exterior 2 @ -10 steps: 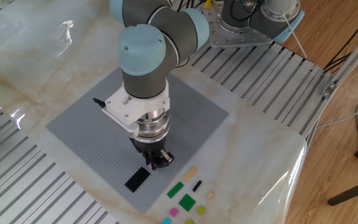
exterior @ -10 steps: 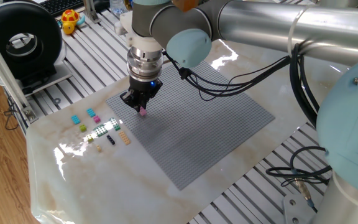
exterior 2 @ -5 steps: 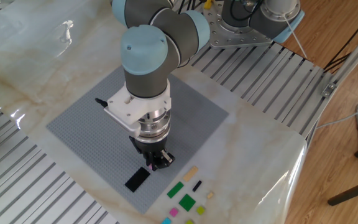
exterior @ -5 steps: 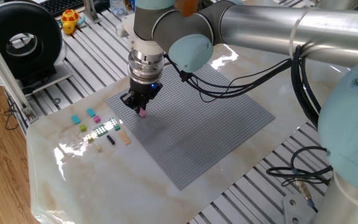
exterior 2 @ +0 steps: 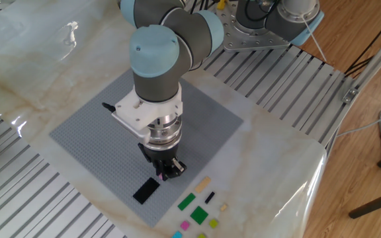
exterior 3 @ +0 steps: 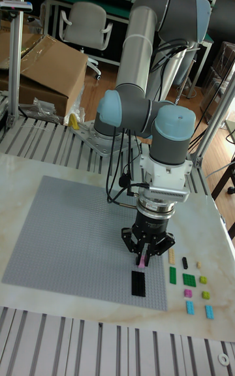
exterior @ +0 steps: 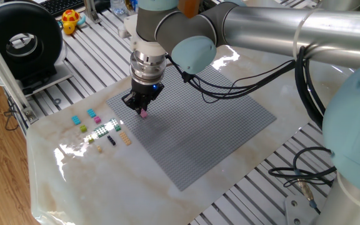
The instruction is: Stack small Lego blocks randomly, one at a time
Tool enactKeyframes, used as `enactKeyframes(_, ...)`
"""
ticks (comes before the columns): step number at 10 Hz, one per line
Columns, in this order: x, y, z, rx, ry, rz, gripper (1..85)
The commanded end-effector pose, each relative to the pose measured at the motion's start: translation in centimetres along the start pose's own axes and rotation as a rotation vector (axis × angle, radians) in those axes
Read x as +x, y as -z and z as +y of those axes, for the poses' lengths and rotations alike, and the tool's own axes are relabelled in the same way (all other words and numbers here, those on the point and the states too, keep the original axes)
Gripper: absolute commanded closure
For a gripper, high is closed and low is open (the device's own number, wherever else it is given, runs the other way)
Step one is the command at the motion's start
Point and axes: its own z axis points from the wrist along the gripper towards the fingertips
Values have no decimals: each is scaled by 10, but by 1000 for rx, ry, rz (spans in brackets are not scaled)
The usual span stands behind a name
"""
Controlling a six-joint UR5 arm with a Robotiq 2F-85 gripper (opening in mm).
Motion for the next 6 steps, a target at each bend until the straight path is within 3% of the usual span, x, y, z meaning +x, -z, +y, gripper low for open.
enactKeyframes(1,0,1,0,0,-13,-3,843)
enactKeyframes(6,-1,-1,2,6,-17,-7,843)
